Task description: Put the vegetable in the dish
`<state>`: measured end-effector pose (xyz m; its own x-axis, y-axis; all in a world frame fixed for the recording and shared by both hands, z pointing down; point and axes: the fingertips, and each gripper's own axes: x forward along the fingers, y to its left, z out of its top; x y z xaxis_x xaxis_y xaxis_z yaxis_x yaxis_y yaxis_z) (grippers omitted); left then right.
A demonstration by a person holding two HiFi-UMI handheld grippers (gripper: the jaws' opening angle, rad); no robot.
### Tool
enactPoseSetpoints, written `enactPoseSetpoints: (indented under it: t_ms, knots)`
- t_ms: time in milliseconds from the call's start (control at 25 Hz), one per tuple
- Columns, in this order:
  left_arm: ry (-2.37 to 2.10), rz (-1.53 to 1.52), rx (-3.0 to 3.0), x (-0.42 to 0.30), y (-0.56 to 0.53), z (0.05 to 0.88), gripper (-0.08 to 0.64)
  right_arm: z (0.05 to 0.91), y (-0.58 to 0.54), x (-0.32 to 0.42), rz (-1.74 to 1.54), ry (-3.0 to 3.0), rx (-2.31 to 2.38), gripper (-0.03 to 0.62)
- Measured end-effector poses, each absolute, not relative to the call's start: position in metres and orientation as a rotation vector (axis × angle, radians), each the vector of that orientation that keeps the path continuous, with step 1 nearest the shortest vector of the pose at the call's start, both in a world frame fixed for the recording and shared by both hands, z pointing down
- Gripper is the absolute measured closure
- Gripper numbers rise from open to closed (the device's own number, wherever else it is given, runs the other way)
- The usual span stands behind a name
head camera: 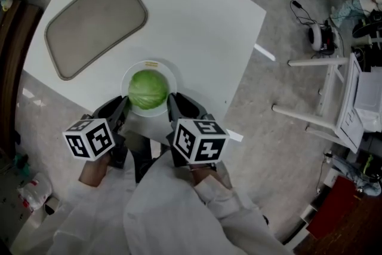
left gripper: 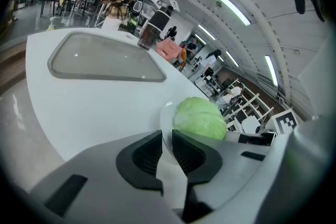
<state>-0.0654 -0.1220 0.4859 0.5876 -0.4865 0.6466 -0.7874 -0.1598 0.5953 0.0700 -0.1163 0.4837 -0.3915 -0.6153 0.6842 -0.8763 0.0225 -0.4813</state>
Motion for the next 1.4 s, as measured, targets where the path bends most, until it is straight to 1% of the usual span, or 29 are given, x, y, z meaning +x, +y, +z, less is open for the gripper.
enactPoseSetpoints:
  t_ms: [680,1200,1400]
  knots:
    - [-1.052,0.369,1.818,-0.172,-0.239,0.476,0.497,0.479,-0.236,-0.036,1.336,-2.043,1.508,0.529]
    - [-1.070,0.385,1.825,-0.233,-0.321,0.484,0.497,0.488,-0.321,-0.097,1.302,-2.051,1.466,0.529]
    - [-1.090,0.382,1.808,-0.246,-0.340,0.491,0.497,0.494,-0.341,-0.111,1.292,-2.040,1.448,0.529]
